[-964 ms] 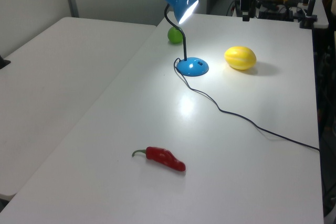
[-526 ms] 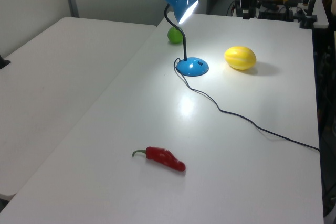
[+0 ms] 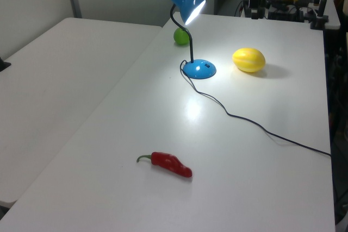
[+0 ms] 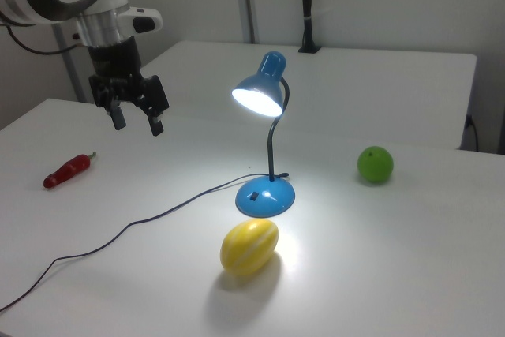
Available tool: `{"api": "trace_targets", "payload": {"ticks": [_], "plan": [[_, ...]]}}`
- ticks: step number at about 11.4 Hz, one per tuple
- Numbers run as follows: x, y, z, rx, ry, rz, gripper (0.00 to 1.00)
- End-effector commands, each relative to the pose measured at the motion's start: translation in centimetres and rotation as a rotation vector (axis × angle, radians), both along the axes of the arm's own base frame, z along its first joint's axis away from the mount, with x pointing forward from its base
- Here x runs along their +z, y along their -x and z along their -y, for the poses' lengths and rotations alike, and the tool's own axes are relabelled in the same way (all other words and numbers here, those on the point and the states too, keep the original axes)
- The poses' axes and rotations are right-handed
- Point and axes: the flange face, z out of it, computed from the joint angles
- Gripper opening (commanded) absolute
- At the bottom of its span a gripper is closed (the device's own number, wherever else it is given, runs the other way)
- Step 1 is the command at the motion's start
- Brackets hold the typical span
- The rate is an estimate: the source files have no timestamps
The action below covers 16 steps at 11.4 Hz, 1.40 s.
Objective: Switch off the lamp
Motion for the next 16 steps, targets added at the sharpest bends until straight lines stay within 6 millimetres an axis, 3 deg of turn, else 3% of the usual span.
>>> {"api": "trace_targets", "payload": {"ticks": [1,4,12,13,15,16], "plan": [[0.9,-0.5,-0.1,-0.006,0.002,0.011,1.00],[1.1,-2.9,0.2,-0.021,0.000,0.017,1.00],[1.0,-2.9,-0.1,-0.016,0.001,0.013,1.00],[1.1,-2.8,-0.1,-0.009,0.001,0.012,0.87],[1.0,-2.8,-0.1,-0.004,-0.001,0.010,0.23],[0.9,-2.8,-0.1,-0.007,-0.001,0.009,0.08]]}}
